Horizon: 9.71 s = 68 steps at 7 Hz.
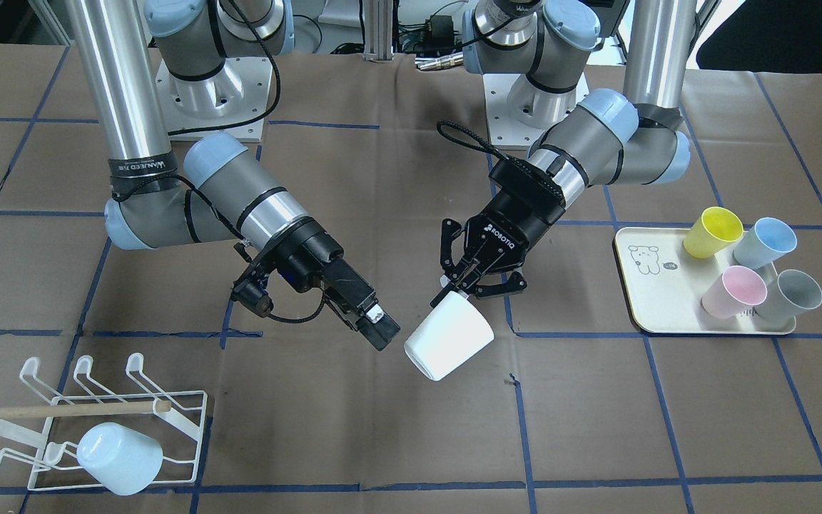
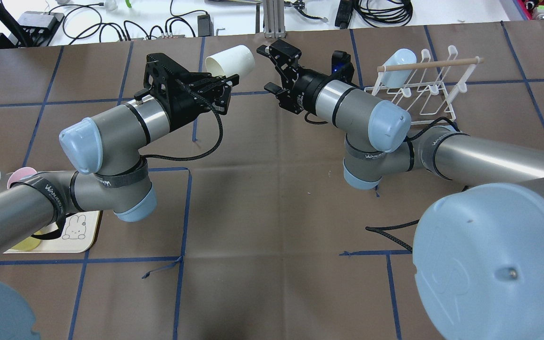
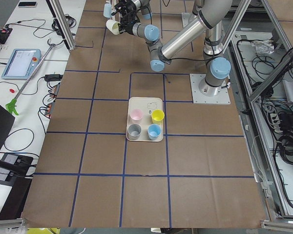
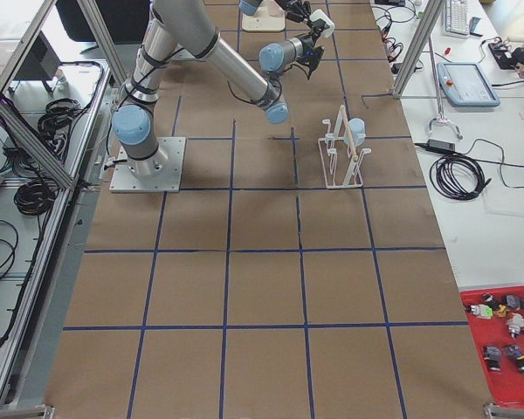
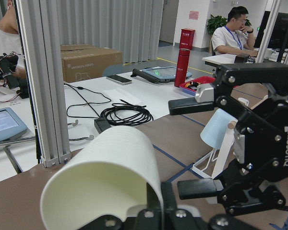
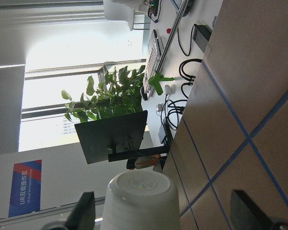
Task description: Transfer IKEA cup to right arm and place on rack
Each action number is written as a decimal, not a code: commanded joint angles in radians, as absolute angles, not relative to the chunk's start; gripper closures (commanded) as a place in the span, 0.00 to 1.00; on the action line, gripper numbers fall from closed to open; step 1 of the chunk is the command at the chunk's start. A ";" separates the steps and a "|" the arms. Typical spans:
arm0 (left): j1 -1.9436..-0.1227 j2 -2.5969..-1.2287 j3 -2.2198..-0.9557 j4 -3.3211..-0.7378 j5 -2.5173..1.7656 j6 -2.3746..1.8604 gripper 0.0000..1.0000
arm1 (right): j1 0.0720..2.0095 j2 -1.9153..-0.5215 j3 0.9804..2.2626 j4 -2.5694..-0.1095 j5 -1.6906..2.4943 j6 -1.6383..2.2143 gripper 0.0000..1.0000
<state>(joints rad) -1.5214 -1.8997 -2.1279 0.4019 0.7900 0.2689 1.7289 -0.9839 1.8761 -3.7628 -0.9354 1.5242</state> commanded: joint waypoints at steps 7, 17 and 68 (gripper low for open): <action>-1.522 -1.891 -2.132 0.402 0.790 0.267 1.00 | 1.778 -0.939 1.795 -3.761 -0.945 1.594 0.01; -1.522 -1.882 -2.135 0.400 0.790 0.247 0.99 | 1.804 -0.913 1.755 -3.760 -0.948 1.634 0.26; -1.555 -1.586 -1.555 -1.519 1.583 0.032 0.00 | 1.046 -0.884 1.763 -3.590 -0.681 -0.272 0.01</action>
